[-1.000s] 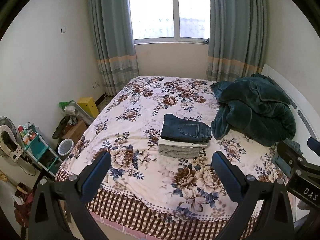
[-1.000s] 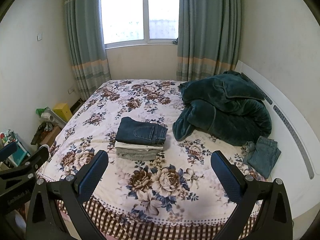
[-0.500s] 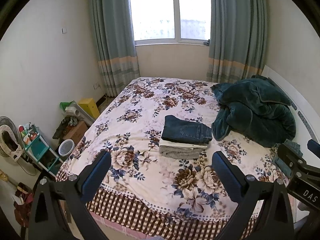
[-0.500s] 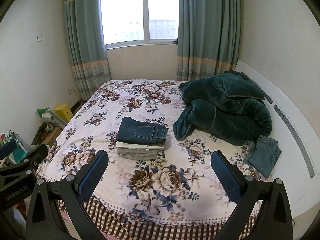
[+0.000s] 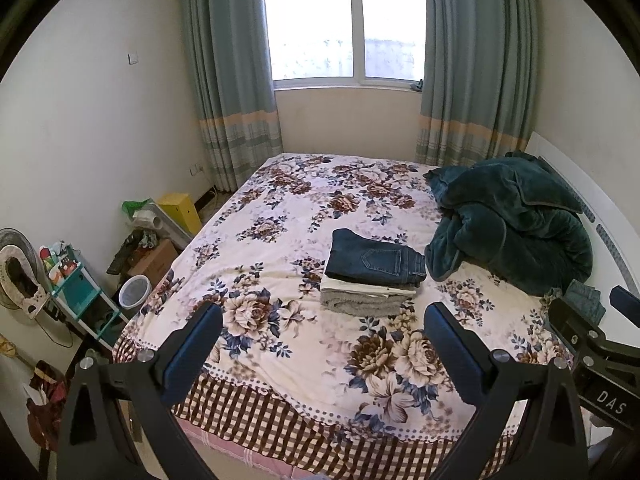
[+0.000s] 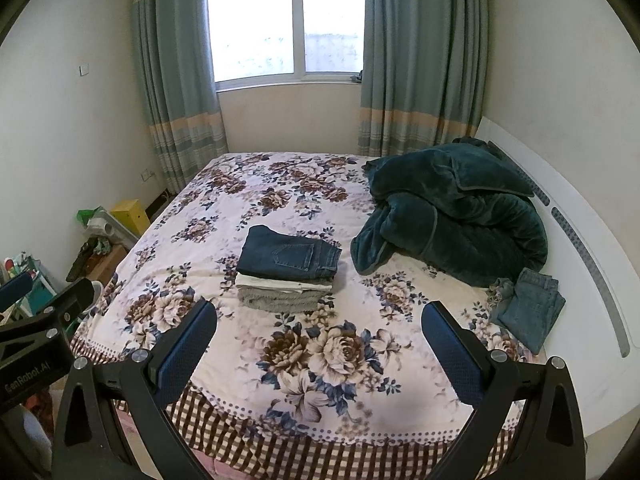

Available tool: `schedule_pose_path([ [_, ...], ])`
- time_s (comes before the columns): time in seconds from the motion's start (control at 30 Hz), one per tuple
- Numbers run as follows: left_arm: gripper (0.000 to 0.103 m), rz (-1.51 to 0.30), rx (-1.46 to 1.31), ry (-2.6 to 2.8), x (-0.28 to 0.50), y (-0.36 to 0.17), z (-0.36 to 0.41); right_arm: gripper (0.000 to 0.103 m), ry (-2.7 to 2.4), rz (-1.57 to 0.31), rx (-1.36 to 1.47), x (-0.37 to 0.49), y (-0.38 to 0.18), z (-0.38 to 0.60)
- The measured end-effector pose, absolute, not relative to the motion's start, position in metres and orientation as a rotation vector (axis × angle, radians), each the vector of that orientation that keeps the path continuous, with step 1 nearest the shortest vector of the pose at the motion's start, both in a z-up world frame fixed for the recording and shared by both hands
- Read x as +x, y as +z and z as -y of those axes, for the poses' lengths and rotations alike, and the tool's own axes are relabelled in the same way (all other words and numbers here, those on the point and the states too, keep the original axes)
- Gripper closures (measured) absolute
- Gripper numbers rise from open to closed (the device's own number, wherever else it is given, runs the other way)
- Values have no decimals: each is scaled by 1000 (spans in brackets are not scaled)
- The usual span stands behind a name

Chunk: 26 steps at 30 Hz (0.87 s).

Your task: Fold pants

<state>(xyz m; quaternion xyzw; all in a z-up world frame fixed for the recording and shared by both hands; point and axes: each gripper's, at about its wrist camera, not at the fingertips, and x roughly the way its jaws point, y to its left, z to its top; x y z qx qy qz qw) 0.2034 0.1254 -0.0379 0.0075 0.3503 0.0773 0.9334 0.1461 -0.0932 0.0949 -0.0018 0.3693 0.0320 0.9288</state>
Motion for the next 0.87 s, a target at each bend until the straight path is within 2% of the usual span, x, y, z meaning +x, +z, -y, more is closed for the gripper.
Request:
schedule_pose_path([
  [0.87, 0, -688, 21, 187, 194, -31, -131, 0, 69, -752, -3, 145, 94, 80],
])
